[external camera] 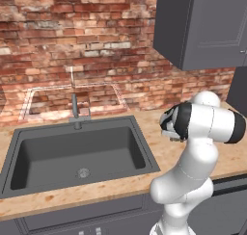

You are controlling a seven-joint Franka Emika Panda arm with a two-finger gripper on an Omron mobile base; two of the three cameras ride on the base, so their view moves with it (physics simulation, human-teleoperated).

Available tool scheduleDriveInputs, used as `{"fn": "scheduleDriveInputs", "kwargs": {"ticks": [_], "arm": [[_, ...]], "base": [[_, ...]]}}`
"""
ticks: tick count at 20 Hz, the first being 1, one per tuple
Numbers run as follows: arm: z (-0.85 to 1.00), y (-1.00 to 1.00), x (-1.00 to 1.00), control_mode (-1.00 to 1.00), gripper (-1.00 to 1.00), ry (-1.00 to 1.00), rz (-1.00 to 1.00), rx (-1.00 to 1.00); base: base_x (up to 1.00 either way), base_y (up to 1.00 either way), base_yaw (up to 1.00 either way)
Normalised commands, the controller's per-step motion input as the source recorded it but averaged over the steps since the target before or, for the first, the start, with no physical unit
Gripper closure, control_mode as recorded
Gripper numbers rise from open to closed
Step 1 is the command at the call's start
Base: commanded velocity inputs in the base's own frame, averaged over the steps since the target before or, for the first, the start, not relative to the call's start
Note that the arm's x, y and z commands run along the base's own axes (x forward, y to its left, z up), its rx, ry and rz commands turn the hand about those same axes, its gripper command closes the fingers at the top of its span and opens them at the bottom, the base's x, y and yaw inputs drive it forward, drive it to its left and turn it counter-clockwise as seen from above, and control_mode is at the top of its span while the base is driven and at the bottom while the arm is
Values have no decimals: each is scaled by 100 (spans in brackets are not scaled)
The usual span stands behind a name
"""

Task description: Place the beer on the top shelf of the fridge to keep it out of children's reach, and place the pear and garlic on lower shelves for easy access.

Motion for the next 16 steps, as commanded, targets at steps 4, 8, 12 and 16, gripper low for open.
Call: {"fn": "scheduleDriveInputs", "kwargs": {"ticks": [4, 8, 12, 16], "arm": [[-9, 0, 0, -100, 100, 0, 0, 0], [-7, 0, -1, -100, 100, 0, 0, 0], [0, 0, -52, -100, 100, -3, 0, 0], [17, 0, -100, -100, 100, -21, 3, 0]], "base": [[0, 0, 0], [0, 0, 0], [0, 0, 0], [0, 0, 0]]}}
